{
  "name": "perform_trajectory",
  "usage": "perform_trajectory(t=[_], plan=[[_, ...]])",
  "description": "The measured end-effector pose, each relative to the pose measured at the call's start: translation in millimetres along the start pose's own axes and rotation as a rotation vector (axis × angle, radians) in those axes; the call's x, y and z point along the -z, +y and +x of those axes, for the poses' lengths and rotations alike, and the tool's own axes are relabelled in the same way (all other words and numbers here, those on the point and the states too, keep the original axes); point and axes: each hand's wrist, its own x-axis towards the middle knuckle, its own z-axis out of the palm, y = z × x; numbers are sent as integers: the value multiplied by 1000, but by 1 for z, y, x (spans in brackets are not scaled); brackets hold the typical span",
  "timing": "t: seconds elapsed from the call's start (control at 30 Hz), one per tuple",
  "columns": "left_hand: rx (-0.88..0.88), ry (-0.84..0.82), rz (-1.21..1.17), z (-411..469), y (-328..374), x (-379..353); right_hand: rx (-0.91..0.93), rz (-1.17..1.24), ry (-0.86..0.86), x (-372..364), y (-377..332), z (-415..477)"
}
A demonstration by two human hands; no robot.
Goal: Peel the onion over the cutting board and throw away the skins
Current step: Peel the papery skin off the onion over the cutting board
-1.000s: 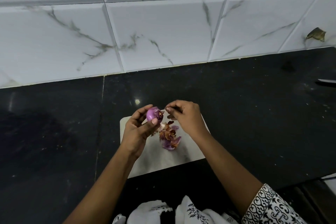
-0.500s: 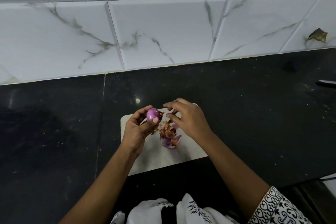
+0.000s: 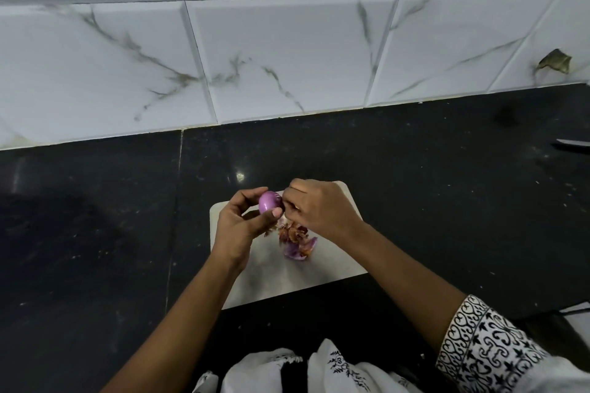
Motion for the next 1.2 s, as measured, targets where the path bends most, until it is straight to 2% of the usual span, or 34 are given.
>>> perform_trajectory(t=[0.17,0.23,0.33,0.4,0.47,0.53,0.6,0.73,1.0,1.2], plan=[[-53,-20,-63,-2,0,1,-327,334,140,-9,-7,2],[-82,-50,-81,-2,-2,2,-504,486,137,-8,-5,5],[-118,-68,-151,-1,-6,1,-823,848,-22,-5,4,9],[-110,-56,-221,0,-7,0,-933,968,-163,-5,10,7],[-97,-57,-273,1,-9,1,-885,813,-296,-8,15,2],[-76,-61,-318,3,-11,3,-757,589,-374,-9,16,-3],[-30,-38,-340,3,-13,5,-672,440,-338,-8,13,-5],[45,8,-354,4,-15,4,-598,412,-156,-1,5,-4],[132,11,-385,4,-12,1,-501,555,-106,20,-2,5],[118,7,-323,3,-10,-1,-149,198,-118,22,0,16]])
